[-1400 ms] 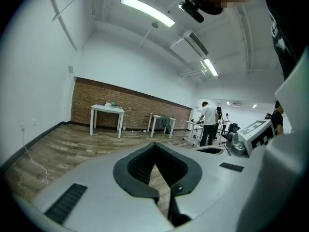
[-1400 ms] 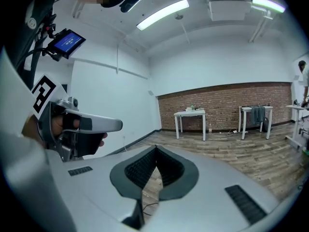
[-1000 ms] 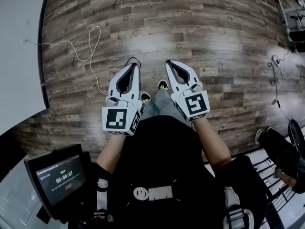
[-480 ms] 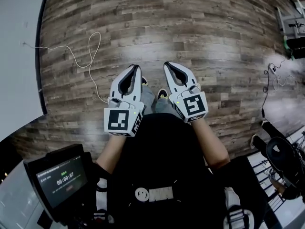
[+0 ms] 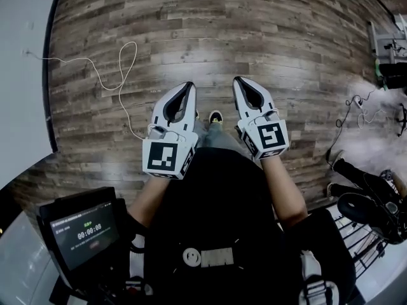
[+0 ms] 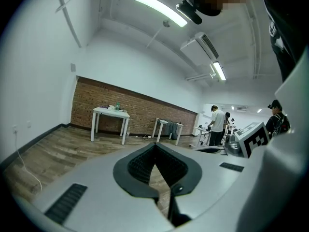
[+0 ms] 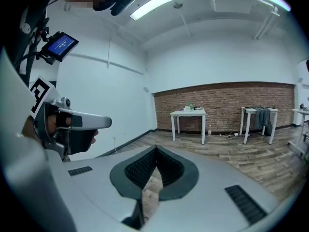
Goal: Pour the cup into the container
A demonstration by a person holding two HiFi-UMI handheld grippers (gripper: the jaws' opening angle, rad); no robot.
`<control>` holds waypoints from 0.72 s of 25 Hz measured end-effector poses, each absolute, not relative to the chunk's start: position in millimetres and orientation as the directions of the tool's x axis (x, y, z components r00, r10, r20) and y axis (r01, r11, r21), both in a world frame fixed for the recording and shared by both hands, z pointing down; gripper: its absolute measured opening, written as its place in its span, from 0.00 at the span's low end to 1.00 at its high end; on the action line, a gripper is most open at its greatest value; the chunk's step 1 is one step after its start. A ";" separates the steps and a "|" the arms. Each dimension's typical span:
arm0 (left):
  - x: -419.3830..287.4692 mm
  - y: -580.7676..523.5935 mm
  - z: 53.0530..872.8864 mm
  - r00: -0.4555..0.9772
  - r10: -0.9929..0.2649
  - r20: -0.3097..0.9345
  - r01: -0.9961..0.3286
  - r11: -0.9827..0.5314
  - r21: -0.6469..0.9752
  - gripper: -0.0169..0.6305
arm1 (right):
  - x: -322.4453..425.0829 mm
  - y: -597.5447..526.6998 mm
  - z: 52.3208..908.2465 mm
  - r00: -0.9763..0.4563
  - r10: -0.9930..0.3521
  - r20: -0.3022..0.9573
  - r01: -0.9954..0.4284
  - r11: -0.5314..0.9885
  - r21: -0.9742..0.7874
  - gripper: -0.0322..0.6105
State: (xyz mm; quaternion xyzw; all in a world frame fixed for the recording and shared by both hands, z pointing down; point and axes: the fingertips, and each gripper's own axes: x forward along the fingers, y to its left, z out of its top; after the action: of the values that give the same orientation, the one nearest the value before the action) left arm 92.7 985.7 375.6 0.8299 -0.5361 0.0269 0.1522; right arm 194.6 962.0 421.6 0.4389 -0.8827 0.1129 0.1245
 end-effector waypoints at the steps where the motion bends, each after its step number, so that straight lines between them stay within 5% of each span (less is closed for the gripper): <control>1: 93.0 985.1 375.0 0.427 -0.880 0.207 -0.897 -0.383 0.221 0.02 | 195.0 961.0 420.5 -0.580 -0.750 0.317 -0.806 0.586 -0.086 0.06; 18: 135.0 853.2 373.6 0.387 -0.886 0.256 -0.920 -0.353 0.168 0.02 | 236.8 845.2 436.2 -0.604 -0.739 0.297 -0.792 0.597 -0.127 0.06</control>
State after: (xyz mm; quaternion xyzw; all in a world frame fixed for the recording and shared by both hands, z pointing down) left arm 135.0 853.2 373.6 0.8203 -0.5505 0.0604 0.1428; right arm 236.8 845.2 436.2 0.4317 -0.8870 0.1240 0.1071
